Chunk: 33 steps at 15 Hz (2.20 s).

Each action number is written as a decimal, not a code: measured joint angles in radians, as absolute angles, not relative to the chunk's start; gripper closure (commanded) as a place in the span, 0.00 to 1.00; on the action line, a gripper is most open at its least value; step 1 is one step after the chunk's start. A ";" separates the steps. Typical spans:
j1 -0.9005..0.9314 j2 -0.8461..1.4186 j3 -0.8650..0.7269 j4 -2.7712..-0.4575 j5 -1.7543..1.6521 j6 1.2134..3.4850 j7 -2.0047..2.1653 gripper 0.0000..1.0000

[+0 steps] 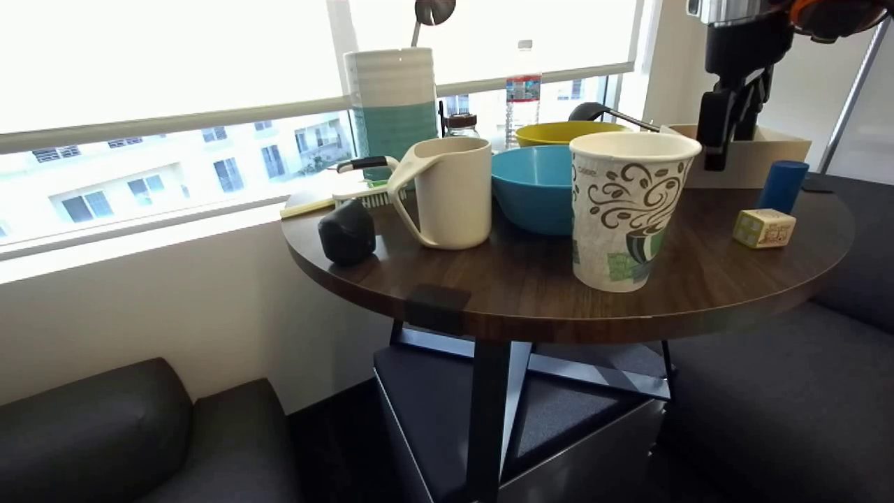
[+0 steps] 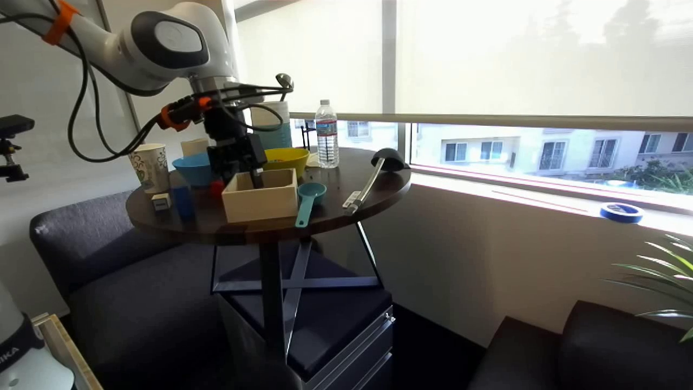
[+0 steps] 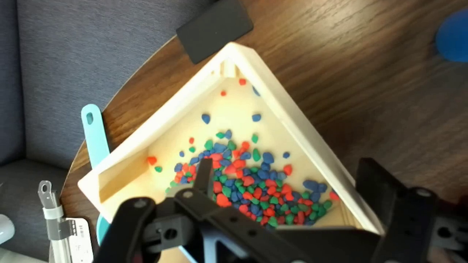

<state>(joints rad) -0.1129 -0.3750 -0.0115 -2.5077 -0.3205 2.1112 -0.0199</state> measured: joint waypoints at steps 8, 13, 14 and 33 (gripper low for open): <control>-0.065 -0.497 0.087 -2.454 -0.472 2.055 0.011 0.00; 0.046 -0.519 0.043 -2.449 -0.301 2.214 -0.051 0.00; 0.069 -0.519 0.036 -2.447 -0.266 2.240 -0.081 0.00; 0.297 -0.437 0.075 -2.374 -0.094 2.314 -0.423 0.00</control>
